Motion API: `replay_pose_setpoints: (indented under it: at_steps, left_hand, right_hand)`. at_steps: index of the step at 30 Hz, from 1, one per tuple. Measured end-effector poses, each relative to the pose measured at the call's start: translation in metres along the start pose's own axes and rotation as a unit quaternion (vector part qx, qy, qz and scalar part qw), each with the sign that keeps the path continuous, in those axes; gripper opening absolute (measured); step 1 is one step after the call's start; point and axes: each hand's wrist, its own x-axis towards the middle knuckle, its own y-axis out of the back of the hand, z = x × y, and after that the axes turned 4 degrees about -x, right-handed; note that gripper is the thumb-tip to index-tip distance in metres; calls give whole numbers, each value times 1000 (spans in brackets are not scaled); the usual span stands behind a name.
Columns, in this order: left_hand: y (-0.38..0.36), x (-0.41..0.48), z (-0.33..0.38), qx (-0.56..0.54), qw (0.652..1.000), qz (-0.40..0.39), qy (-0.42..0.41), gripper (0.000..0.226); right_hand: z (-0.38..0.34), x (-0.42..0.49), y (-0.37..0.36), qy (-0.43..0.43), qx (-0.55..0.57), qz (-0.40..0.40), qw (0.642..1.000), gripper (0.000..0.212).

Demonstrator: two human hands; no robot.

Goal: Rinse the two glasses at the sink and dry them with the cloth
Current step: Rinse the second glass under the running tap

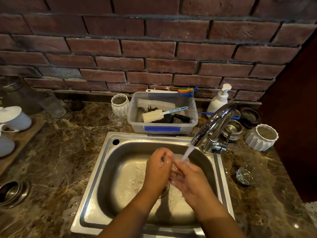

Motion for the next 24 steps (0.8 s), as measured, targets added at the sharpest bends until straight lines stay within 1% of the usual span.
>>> replay_pose_setpoints:
  at_steps: [1,2,3,4,5,6,7,8,9,10,11,12,13,14,15,16,17,18,19,20,21,23,24]
  left_hand:
    - [4,1,-4,45,998,-6,-42,18]
    - [7,3,-5,63,996,-12,-64,16]
    - [9,5,-3,57,996,-22,-60,17]
    - [9,9,3,38,998,-36,-29,19]
    - [8,13,10,7,998,-47,34,19]
    - [6,16,19,-41,989,-50,131,20]
    - [5,19,25,-107,962,-52,245,21]
    - [6,19,31,-181,919,-63,345,24]
    - [8,19,34,-241,875,-76,412,26]
    - [9,18,35,-284,847,-87,441,27]
    - [9,16,33,-308,837,-97,441,27]
    - [6,12,31,-314,842,-95,428,26]
    - [2,9,27,-301,862,-78,401,26]
    - [-2,7,24,-277,890,-40,360,26]
    - [-6,6,19,-232,924,1,304,26]
    - [-9,4,16,-182,954,20,239,25]
    - [-12,3,11,-135,974,27,178,23]
    - [-13,2,8,-106,984,25,143,21]
    - [-12,3,6,-103,984,15,146,20]
    - [-10,4,7,-121,976,-6,179,22]
    - [-7,5,12,-153,961,-29,228,28]
    - [4,9,21,-223,908,-77,345,31]
    - [10,9,25,-255,878,-106,391,29]
  right_hand:
    - [-1,0,2,-44,70,-16,996,20]
    - [-2,0,3,-50,77,-32,995,22]
    - [-3,0,5,-27,39,-40,998,23]
    - [-4,0,6,25,-37,-39,998,22]
    - [-6,1,8,104,-141,-36,984,21]
    - [-9,1,11,192,-263,-44,944,21]
    - [-12,2,14,262,-386,-58,883,22]
    - [-14,3,17,307,-494,-74,810,23]
    - [-14,4,21,331,-574,-82,745,26]
    - [-16,5,23,338,-625,-84,699,28]
    - [-17,5,24,338,-650,-86,675,27]
    - [-17,3,23,337,-647,-88,678,25]
    - [-15,1,21,330,-616,-82,711,22]
    - [-14,-3,17,310,-558,-67,767,19]
    - [-13,-5,13,274,-481,-44,832,18]
    - [-12,-6,9,217,-394,-20,893,17]
    - [-11,-6,6,155,-316,-4,936,18]
    - [-10,-7,3,108,-265,3,958,18]
    - [-10,-8,1,102,-258,4,961,17]
    - [-11,-9,2,131,-289,0,948,17]
    - [-12,-11,4,177,-342,-13,923,18]
    - [-14,-14,13,260,-468,-65,842,19]
    - [-16,-14,19,278,-521,-94,801,20]
